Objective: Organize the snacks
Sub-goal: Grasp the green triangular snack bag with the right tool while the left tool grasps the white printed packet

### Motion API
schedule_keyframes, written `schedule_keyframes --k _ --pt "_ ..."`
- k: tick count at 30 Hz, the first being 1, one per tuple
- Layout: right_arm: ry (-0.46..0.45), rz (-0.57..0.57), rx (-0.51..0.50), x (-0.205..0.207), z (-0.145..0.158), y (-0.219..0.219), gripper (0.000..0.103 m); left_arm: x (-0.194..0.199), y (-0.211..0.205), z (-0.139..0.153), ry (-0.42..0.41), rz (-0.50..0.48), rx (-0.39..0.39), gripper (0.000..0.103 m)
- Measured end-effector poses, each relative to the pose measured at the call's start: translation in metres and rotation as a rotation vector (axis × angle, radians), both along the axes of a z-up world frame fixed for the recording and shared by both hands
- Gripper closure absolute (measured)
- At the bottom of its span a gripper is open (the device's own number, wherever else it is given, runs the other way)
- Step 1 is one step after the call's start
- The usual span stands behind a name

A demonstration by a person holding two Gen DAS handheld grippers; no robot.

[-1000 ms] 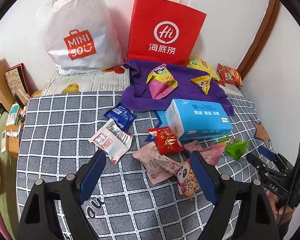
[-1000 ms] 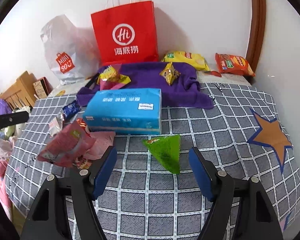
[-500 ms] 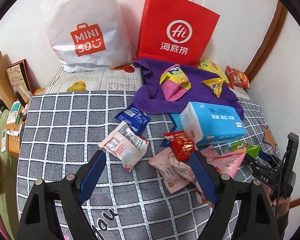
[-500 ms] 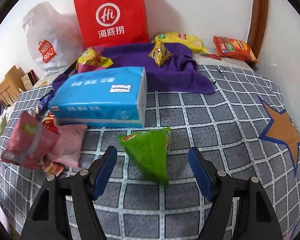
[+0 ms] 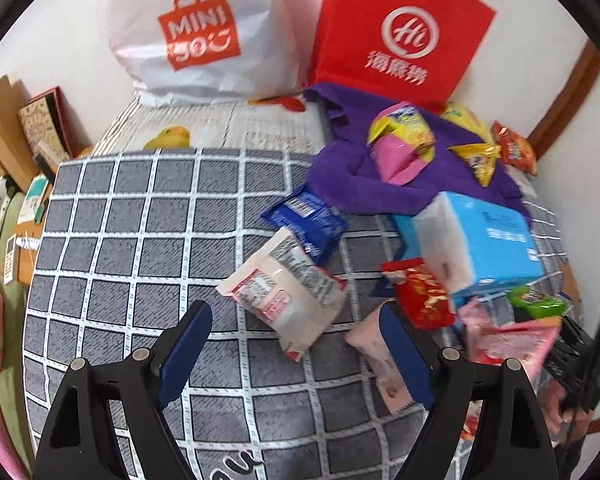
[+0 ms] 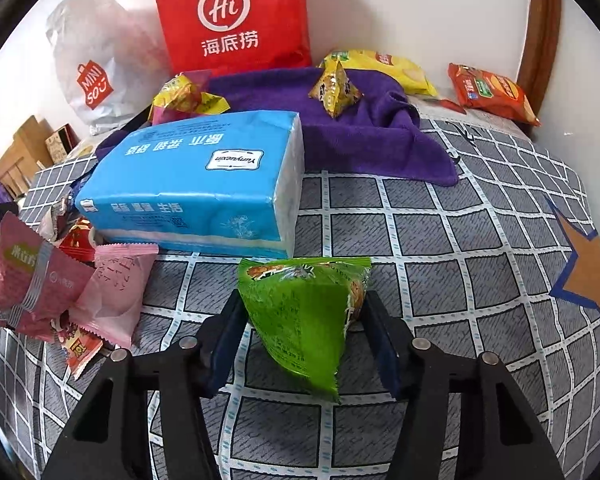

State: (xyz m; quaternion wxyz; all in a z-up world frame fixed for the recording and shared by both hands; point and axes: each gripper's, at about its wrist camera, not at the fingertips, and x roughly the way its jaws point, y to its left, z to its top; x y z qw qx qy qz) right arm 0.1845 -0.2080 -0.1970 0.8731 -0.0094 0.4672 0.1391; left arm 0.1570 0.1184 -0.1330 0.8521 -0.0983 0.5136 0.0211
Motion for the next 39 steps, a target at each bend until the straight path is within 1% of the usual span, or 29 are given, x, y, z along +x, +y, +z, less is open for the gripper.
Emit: schedule_keyframes --k 2,6,10,13,18,21,29,33,39 --pt "-0.003 0.001 0.007 -0.001 0.002 -0.002 0.049 0.002 0.003 -0.006 0.016 0.011 -0.008 0.02" --pt "-0.019 -0.003 0.023 -0.005 0.008 -0.005 0.049 0.009 0.012 -0.019 0.041 0.037 -0.05 0.02" --pt "-0.043 0.005 0.021 -0.008 0.016 -0.005 0.05 0.013 0.012 -0.023 0.031 0.026 -0.064 0.02" --pt "-0.059 0.019 0.037 -0.011 0.023 -0.004 0.05 0.02 0.011 -0.029 0.043 0.019 -0.072 0.02" --pt "-0.083 0.034 0.035 -0.016 0.029 0.0 0.051 0.027 0.009 -0.037 0.053 0.01 -0.098 0.02" --pt "-0.087 0.04 0.037 -0.018 0.03 0.001 0.051 0.028 0.005 -0.038 0.044 0.0 -0.08 0.02" --pt "-0.098 0.048 0.052 -0.023 0.035 0.002 0.053 0.032 0.008 -0.035 0.009 -0.009 -0.083 0.018" --pt "-0.101 0.046 0.05 -0.025 0.035 0.002 0.055 0.037 0.002 -0.039 0.012 -0.027 -0.047 0.018" --pt "-0.098 0.048 0.046 -0.026 0.033 0.003 0.055 0.041 -0.01 -0.044 -0.007 -0.051 0.037 0.018"
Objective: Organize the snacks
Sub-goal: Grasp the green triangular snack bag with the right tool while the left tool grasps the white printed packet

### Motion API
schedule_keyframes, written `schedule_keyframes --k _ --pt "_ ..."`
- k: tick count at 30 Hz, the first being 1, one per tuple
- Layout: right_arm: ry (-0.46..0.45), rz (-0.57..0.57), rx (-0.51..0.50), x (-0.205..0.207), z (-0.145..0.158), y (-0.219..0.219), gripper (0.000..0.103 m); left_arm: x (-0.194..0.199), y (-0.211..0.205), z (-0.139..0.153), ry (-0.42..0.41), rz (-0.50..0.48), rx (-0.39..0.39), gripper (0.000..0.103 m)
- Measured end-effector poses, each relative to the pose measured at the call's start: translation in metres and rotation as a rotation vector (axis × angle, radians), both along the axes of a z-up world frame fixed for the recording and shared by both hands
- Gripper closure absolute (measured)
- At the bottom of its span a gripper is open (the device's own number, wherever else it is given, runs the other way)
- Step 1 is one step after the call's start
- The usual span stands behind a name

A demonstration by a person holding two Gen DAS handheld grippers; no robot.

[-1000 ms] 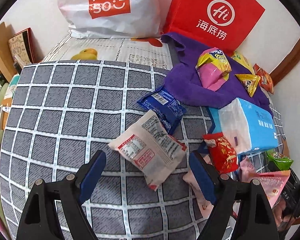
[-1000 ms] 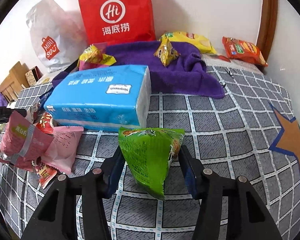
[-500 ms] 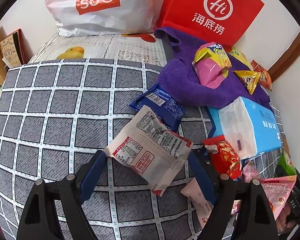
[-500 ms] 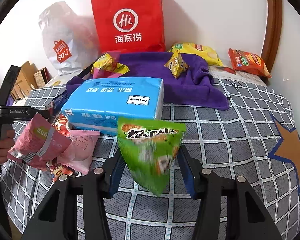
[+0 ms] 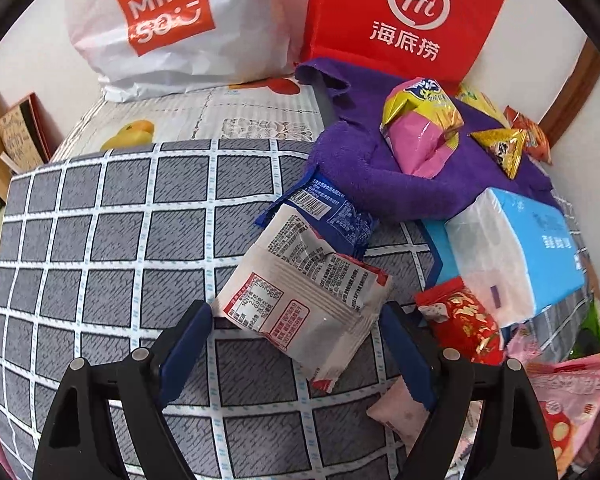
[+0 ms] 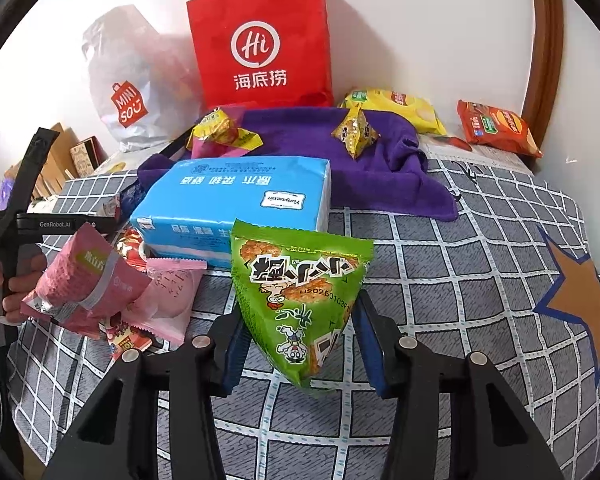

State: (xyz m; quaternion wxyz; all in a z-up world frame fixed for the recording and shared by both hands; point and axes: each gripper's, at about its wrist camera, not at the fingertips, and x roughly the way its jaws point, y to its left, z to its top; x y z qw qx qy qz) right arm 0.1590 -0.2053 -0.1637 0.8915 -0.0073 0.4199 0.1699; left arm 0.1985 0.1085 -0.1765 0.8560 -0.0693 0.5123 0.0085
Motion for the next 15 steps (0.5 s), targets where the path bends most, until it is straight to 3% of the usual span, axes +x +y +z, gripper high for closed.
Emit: schedule_keyframes --k 7,9,15 --pt "0.028 0.007 -0.004 0.006 -0.008 0.003 0.055 0.001 -0.01 -0.001 -0.035 -0.041 0.074 0.025" --pt "0.038 0.012 -0.005 0.007 -0.012 0.005 0.055 -0.001 -0.009 0.001 -0.039 -0.054 0.059 0.033" --pt "0.015 0.012 0.001 0.003 -0.007 0.006 0.061 -0.01 -0.001 0.009 -0.05 -0.05 -0.017 0.04"
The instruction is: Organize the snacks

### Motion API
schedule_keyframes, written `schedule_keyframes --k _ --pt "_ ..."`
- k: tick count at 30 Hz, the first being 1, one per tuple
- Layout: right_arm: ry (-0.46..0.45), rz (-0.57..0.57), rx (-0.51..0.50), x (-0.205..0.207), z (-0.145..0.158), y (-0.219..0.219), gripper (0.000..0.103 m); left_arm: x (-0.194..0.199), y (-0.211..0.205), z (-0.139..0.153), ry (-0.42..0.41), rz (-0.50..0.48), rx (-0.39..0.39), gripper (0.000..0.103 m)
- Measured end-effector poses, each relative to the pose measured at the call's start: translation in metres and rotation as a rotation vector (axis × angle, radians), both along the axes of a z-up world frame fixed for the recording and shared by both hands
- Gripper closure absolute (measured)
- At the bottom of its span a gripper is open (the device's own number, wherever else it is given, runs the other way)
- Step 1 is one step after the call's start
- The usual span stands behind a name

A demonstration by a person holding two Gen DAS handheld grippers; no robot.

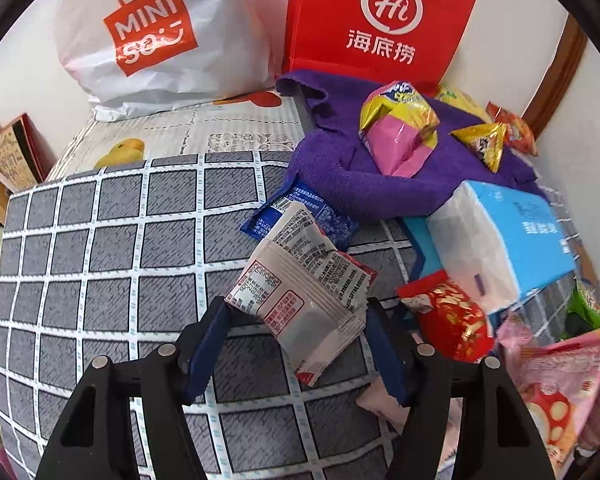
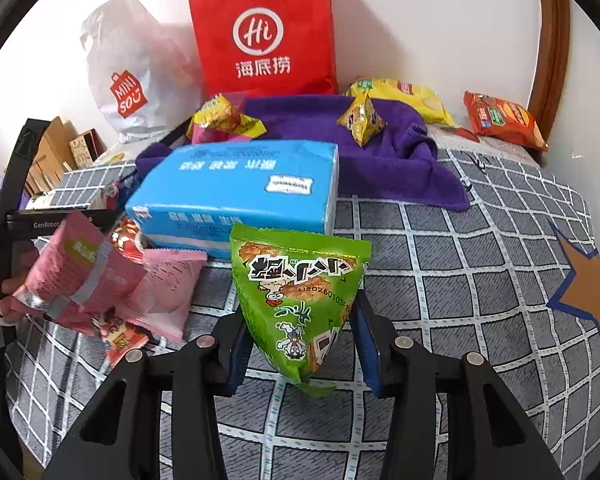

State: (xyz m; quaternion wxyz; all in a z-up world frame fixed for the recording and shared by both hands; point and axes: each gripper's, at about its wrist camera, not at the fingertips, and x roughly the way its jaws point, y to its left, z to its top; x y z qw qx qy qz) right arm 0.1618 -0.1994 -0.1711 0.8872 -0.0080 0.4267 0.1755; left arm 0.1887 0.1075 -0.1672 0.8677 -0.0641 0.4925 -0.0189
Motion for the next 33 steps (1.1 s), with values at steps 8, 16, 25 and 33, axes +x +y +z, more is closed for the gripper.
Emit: schedule_keyframes --k 8,16,25,33 --pt "-0.029 -0.002 0.005 -0.012 0.013 0.001 0.067 -0.022 0.005 0.019 -0.026 0.0 -0.073 0.043" --pt "-0.072 -0.005 0.032 -0.029 0.033 -0.001 0.067 -0.048 0.001 0.04 -0.051 -0.017 -0.131 0.043" --pt "-0.107 -0.034 0.04 -0.044 0.056 -0.01 0.067 -0.065 -0.027 0.07 -0.083 -0.073 -0.171 0.043" --pt "-0.122 -0.061 0.042 -0.041 0.079 -0.016 0.067 -0.066 -0.054 0.1 -0.11 -0.112 -0.219 0.043"
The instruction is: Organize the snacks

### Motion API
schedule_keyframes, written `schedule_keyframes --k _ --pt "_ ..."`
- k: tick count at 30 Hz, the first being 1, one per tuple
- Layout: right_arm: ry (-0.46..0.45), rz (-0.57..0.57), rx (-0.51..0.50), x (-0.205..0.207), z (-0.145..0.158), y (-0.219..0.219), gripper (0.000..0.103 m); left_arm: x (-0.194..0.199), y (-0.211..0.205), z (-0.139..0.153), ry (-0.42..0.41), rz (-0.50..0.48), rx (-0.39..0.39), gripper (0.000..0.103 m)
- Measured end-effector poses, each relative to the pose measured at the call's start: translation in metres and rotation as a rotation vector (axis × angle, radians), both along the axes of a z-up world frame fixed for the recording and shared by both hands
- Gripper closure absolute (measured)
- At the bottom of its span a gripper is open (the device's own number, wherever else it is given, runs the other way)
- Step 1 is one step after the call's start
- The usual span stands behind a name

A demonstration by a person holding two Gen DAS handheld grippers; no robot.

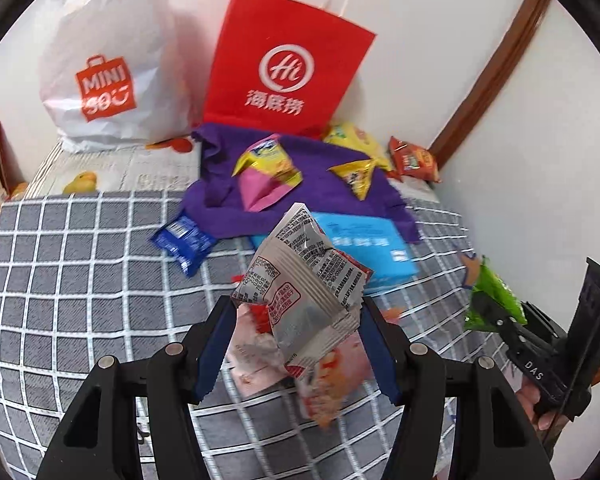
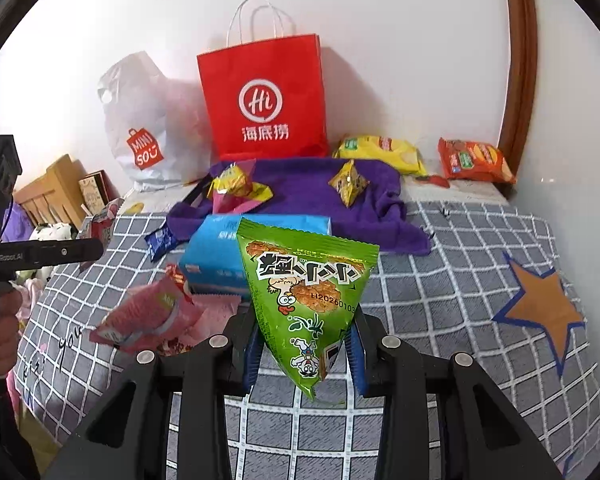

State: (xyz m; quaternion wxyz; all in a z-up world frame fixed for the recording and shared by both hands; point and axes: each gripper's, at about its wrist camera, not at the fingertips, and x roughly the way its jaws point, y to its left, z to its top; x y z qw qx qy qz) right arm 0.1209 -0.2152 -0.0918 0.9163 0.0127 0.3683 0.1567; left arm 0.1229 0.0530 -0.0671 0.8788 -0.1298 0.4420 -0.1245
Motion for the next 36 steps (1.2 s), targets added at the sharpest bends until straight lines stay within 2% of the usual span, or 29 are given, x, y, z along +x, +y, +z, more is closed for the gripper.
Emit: schedule_keyframes --k 16,26,36 --pt "0.001 0.023 -0.022 0.033 0.03 0.011 0.067 0.025 -0.036 0.032 -0.04 -0.044 -0.01 0.043" --pt "0.015 0.019 -0.004 0.078 0.029 0.016 0.067 0.061 -0.043 0.04 -0.053 -0.031 0.049 0.043" --pt "0.007 0.002 0.003 0.143 0.027 0.019 0.067 0.113 -0.033 0.04 -0.032 -0.014 0.085 0.043"
